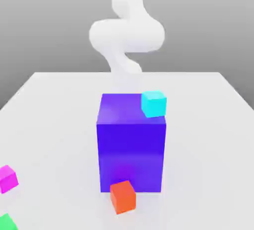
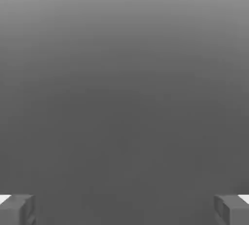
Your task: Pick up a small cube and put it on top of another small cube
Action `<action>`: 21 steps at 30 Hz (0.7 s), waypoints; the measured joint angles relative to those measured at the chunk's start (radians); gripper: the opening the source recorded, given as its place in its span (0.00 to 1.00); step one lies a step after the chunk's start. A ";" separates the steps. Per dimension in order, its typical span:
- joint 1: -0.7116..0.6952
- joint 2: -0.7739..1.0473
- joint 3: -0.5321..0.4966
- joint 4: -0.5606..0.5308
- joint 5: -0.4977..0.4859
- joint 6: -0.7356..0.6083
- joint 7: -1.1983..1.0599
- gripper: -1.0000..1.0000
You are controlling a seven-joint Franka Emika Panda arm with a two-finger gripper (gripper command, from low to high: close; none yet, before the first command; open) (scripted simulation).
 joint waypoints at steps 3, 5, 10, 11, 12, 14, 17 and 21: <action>-0.016 0.113 -0.057 -0.013 0.016 0.041 -0.018 0.50; -0.026 0.185 -0.094 -0.021 0.029 0.068 -0.032 0.50; -0.056 0.365 -0.187 -0.042 0.070 0.133 -0.073 0.50; -0.063 0.401 -0.205 -0.046 0.081 0.146 -0.083 0.50; -0.070 0.437 -0.222 -0.050 0.092 0.159 -0.093 0.50; -0.086 0.510 -0.255 -0.059 0.116 0.185 -0.115 0.50; -0.119 0.621 -0.300 -0.071 0.157 0.222 -0.151 0.50; -0.196 0.769 -0.331 -0.086 0.213 0.272 -0.199 0.50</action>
